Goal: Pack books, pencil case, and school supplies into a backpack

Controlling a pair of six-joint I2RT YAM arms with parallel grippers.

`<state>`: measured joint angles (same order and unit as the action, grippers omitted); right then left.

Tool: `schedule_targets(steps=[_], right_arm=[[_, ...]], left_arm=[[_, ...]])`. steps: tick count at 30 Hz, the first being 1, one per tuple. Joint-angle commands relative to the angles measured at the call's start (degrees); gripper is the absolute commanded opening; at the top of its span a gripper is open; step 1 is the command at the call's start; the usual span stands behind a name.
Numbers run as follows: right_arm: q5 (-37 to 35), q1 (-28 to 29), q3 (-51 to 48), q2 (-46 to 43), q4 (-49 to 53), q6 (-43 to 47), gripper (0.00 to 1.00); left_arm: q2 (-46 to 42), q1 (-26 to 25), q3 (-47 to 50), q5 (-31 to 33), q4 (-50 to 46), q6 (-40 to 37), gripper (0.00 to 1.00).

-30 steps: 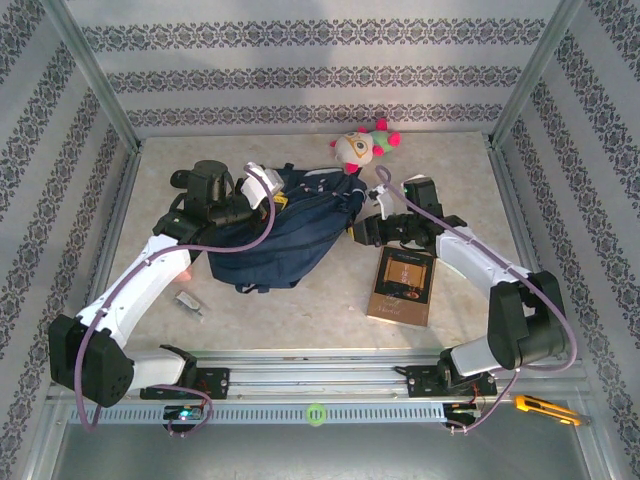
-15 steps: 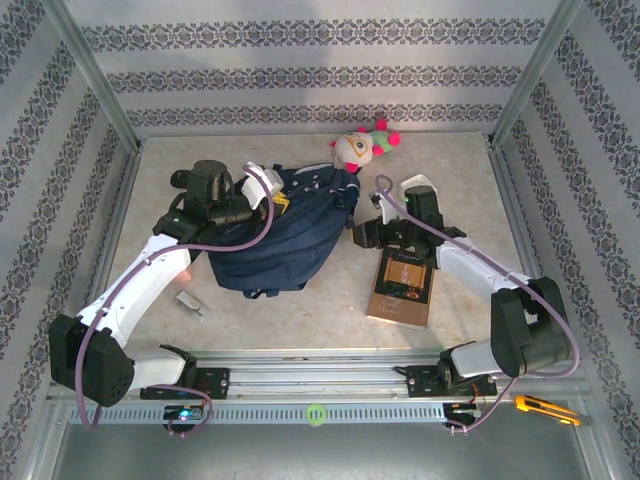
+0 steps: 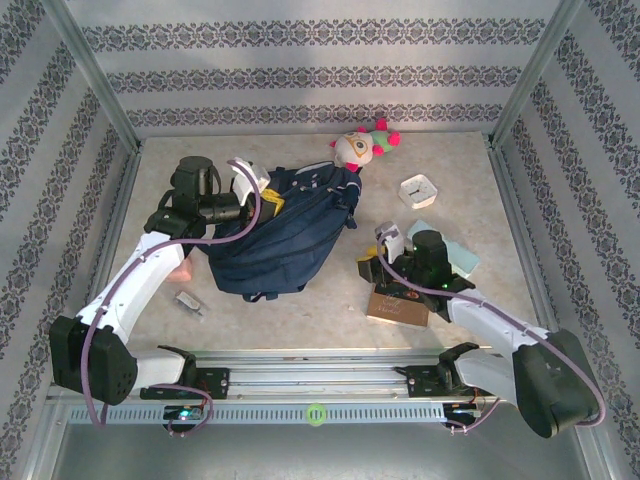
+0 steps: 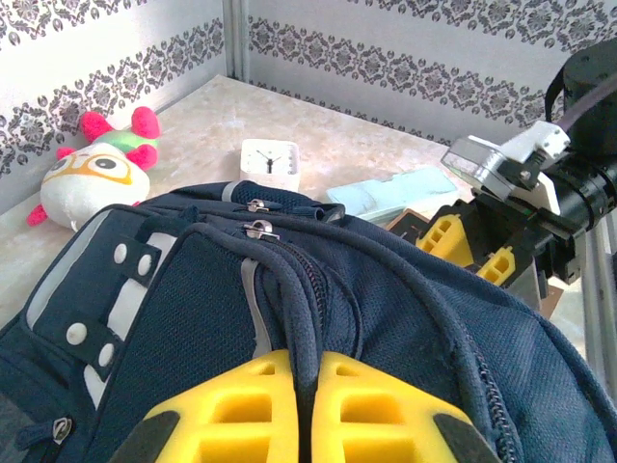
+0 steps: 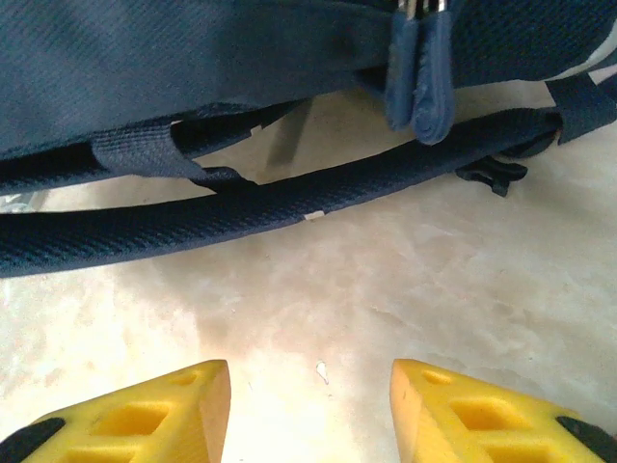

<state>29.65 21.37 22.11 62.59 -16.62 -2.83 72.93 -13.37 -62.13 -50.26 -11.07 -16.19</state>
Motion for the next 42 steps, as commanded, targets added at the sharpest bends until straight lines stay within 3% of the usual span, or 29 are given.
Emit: schedule_targets(steps=[1,10,13,25,35,42], right_arm=[[-1.6,1.5,-0.5,0.2,-8.4,4.6,0.48],[2.0,2.4,0.6,9.0,-20.9,5.8,0.48],[3.5,2.3,3.3,17.4,-28.4,4.3,0.48],[3.3,0.5,8.1,22.8,-30.5,3.9,0.48],[6.5,-1.4,7.0,21.2,-32.2,2.8,0.35],[10.1,-1.8,7.6,20.8,-32.9,1.5,0.21]], left_arm=[[-1.6,1.0,-2.6,-6.4,6.4,-0.3,0.00],[-2.1,1.3,-2.4,-7.8,7.1,0.4,0.00],[-2.0,1.5,-2.4,-8.5,8.1,1.1,0.00],[-2.4,1.4,-2.0,-8.8,8.1,1.1,0.00],[-2.1,1.5,-1.6,-8.6,8.8,1.3,0.00],[-2.0,1.4,-1.4,-8.1,8.9,1.2,0.00]])
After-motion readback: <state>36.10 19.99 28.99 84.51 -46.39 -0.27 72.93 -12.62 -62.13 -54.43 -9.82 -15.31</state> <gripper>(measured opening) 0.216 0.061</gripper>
